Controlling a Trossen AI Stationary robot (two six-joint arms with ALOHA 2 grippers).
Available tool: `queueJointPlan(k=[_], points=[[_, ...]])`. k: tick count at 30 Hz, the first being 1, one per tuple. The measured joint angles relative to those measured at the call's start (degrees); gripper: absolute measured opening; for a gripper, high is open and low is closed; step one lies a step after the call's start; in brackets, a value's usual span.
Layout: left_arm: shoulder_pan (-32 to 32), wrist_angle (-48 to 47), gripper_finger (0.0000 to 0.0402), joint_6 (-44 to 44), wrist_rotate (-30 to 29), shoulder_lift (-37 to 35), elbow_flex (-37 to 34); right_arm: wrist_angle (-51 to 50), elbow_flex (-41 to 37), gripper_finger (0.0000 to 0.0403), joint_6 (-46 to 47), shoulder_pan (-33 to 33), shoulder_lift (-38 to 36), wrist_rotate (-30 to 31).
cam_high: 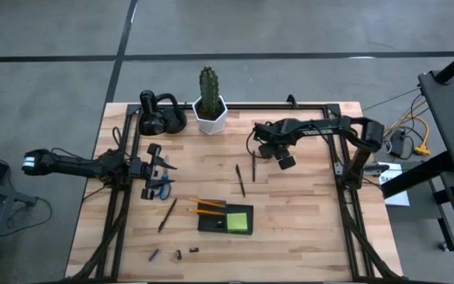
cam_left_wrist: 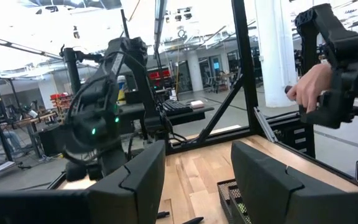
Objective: Pick and place office supplies into organizer
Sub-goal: Put the yellow pencil into the desk organizer
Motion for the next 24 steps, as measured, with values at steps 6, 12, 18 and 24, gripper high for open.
queueJointPlan(k=[6,12,18,24], points=[[0.0,0.0,0.0169,0.4,0.0,0.0,0.0,-1.0,0.0,0.0128,-0.6,-2.5,2.2,-0.2],[0.0,0.0,0.017,0.4,0.0,0.0,0.0,-0.8,0.0,0.0127,-3.0,-3.0,2.6,-1.1],[0.0,0.0,0.0169,0.3,0.0,0.0,0.0,-0.4,0.1,0.0115,-5.9,-3.0,2.6,-3.7],[0.0,0.1,0.0169,0.3,0.0,0.0,0.0,-0.4,0.0,0.0098,-5.4,-3.6,2.6,-4.5]])
